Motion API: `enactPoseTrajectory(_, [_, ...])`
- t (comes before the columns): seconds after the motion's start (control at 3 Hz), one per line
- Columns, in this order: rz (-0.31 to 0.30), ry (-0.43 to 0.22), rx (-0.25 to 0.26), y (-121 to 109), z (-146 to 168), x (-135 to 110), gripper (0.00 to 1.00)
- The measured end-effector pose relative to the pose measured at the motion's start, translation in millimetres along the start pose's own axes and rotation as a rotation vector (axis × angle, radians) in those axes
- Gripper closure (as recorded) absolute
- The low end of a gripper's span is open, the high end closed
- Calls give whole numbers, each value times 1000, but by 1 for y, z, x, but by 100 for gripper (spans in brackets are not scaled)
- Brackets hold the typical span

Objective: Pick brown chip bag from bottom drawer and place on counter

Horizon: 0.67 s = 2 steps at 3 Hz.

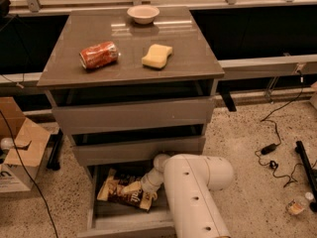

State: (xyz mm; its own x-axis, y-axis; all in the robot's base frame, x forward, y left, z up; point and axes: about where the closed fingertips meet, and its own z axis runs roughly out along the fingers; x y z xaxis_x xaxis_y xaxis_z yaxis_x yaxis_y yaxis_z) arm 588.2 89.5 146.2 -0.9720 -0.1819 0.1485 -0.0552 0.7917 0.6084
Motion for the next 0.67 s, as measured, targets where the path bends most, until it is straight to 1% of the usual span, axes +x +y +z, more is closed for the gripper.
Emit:
enactPoseTrajectory(0.33, [11, 8, 5, -1, 2, 1, 24])
enactPoseTrajectory(0.67, [36, 27, 7, -7, 16, 1, 47])
